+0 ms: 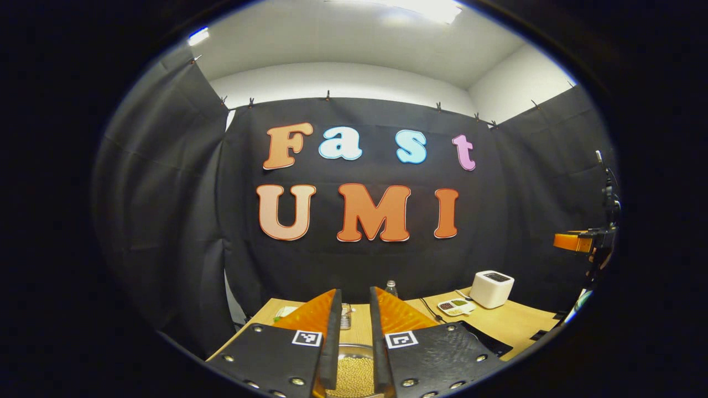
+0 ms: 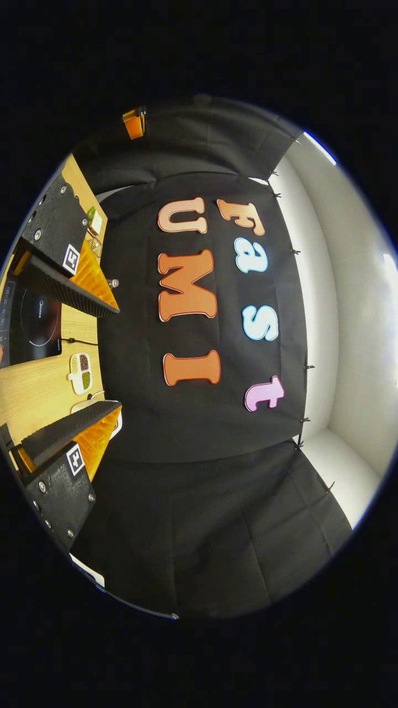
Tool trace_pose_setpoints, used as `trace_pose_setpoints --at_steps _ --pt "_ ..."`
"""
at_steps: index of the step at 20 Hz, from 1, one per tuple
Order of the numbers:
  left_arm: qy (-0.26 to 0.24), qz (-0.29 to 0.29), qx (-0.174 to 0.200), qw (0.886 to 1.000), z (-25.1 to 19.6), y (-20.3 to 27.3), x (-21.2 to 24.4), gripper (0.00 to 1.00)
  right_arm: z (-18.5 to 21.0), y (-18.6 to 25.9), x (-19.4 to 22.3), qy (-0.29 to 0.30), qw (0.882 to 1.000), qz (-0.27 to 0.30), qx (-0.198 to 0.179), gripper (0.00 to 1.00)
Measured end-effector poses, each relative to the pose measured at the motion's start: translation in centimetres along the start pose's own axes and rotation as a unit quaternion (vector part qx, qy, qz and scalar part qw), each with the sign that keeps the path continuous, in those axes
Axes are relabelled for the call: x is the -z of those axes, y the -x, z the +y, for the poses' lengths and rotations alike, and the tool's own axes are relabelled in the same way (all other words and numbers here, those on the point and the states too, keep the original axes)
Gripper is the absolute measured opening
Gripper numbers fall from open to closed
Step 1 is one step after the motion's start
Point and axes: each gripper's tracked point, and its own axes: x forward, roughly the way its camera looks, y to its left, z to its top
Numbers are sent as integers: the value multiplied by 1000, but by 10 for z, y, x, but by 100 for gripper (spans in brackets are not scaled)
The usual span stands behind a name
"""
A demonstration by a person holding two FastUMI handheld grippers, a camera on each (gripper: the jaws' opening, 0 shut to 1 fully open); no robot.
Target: First push the handle of the pot to place it horizontally, then grasp the pot with both hands and set it on the induction cooktop.
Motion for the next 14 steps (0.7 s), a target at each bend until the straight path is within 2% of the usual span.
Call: trace_pose_setpoints --at_steps 2,5,6,14 --pt "-3 11 1 1000 0 -2 11 8 0 -1 0 -1 1000 0 2 95" --pt "-8 35 6 999 -1 -3 33 8 -2 0 2 -1 1000 2 4 95" --pt "-8 45 10 999 -4 -1 41 2 -3 -1 2 -1 1000 2 5 95" --pt "-7 134 26 991 -11 3 120 2 -7 -4 11 -6 1000 11 10 95"
